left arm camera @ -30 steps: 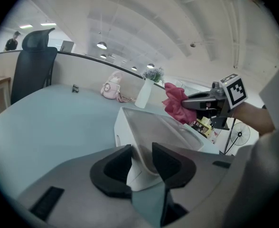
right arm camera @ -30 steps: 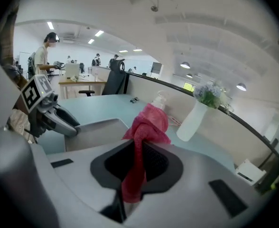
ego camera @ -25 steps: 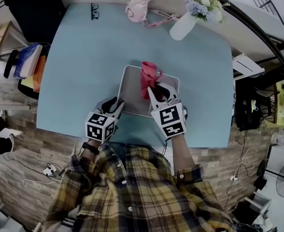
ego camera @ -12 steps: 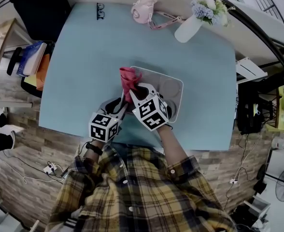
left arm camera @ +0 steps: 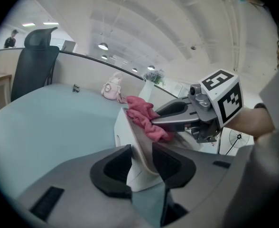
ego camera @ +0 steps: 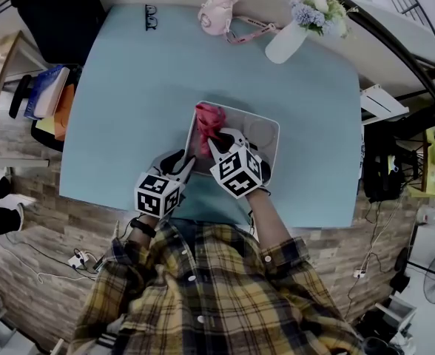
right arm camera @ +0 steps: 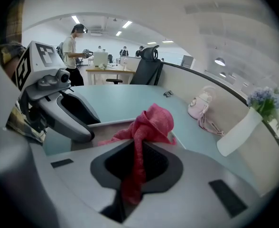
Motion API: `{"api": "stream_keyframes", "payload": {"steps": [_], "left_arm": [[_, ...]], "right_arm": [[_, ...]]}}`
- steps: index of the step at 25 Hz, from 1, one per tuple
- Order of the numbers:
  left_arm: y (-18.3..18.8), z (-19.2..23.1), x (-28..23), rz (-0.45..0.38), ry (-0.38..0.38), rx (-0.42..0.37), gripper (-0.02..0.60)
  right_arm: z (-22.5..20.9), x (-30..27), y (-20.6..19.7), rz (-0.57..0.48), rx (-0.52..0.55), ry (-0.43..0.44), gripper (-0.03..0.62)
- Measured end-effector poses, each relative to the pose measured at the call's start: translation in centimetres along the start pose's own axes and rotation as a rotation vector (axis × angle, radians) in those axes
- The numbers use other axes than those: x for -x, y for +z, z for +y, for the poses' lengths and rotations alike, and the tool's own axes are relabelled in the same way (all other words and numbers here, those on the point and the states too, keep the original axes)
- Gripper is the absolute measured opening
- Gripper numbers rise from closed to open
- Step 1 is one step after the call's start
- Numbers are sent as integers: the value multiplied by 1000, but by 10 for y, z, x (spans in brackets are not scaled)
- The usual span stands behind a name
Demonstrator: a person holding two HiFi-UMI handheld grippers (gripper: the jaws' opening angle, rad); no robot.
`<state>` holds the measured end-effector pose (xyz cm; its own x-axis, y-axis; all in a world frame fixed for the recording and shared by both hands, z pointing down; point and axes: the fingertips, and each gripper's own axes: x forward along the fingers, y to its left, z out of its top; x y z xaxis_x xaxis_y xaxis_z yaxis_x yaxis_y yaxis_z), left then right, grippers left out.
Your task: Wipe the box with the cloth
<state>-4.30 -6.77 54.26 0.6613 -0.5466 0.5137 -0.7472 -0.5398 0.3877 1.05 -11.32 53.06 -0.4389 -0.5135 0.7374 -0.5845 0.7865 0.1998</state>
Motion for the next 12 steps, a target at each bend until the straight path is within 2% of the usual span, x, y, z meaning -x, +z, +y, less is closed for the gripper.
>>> {"api": "stream_keyframes", "payload": {"steps": [12], "left_arm": [[0, 0, 0, 5, -14, -2, 135]], "right_arm": [[-18, 26, -36, 77, 2, -57, 46]]}}
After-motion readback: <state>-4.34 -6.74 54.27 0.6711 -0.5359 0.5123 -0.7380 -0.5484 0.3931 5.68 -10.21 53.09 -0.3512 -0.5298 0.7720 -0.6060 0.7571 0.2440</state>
